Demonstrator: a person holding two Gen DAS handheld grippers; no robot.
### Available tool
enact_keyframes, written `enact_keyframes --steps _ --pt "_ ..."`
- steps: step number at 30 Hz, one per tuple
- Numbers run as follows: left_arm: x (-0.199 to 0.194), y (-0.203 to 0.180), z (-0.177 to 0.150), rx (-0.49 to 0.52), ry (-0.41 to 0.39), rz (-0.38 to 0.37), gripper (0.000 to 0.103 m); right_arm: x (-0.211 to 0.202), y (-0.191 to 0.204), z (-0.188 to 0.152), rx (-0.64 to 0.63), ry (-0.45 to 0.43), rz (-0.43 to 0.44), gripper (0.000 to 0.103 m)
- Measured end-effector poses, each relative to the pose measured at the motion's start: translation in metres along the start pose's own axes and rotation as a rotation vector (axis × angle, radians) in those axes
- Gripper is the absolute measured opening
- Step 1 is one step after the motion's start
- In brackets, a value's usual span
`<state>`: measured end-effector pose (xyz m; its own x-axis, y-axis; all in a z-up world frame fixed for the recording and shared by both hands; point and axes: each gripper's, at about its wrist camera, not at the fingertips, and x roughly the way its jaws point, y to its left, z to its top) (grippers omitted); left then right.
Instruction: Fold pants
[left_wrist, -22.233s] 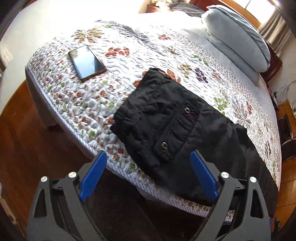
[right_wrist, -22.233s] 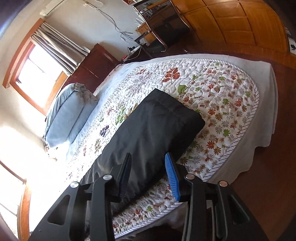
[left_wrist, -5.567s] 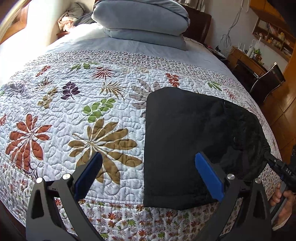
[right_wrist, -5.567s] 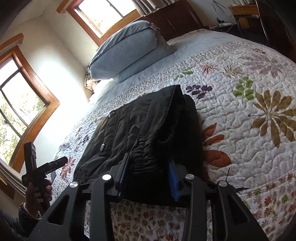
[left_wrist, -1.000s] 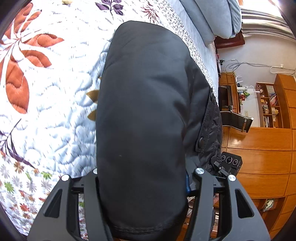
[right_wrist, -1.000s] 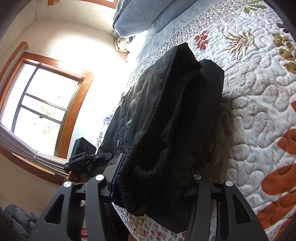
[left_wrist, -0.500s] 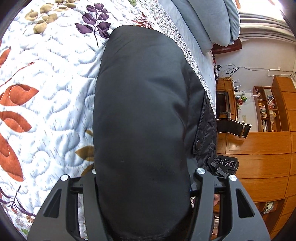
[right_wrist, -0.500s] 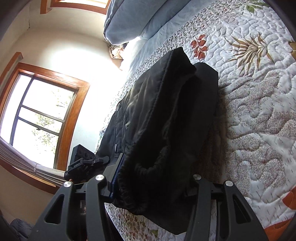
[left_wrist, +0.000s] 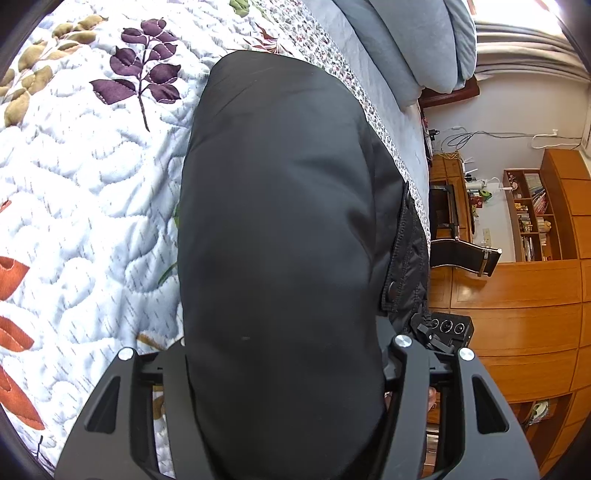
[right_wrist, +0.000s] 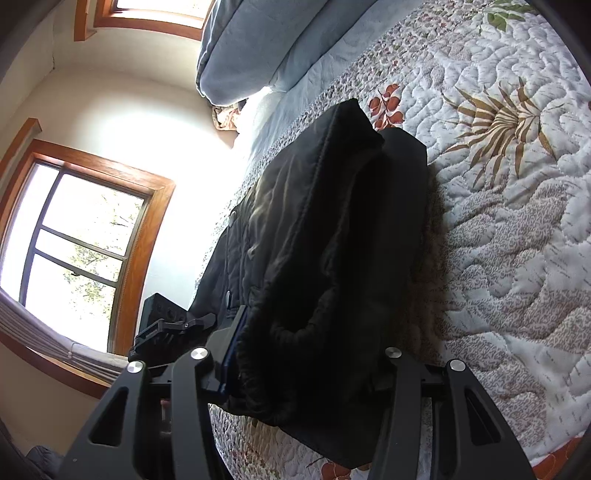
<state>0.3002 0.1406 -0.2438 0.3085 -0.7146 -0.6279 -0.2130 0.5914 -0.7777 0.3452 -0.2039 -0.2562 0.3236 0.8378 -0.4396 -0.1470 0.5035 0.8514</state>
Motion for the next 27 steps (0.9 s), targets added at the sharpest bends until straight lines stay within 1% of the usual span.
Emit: enact_keyframes --steps 1,5,8,27 --pt "0.002 -0.001 0.002 0.004 0.001 0.001 0.056 -0.008 0.0 -0.006 0.001 -0.004 0.001 0.05" --pt "0.009 -0.005 0.007 0.017 0.001 -0.005 0.057 -0.014 -0.011 -0.005 0.019 -0.031 0.006 0.05" --pt "0.012 -0.006 0.011 0.024 0.001 -0.006 0.058 -0.018 -0.02 0.004 0.026 -0.038 0.009 0.05" --pt "0.029 -0.01 0.028 0.046 0.009 -0.016 0.06 -0.047 -0.041 0.018 0.046 -0.072 0.011 0.05"
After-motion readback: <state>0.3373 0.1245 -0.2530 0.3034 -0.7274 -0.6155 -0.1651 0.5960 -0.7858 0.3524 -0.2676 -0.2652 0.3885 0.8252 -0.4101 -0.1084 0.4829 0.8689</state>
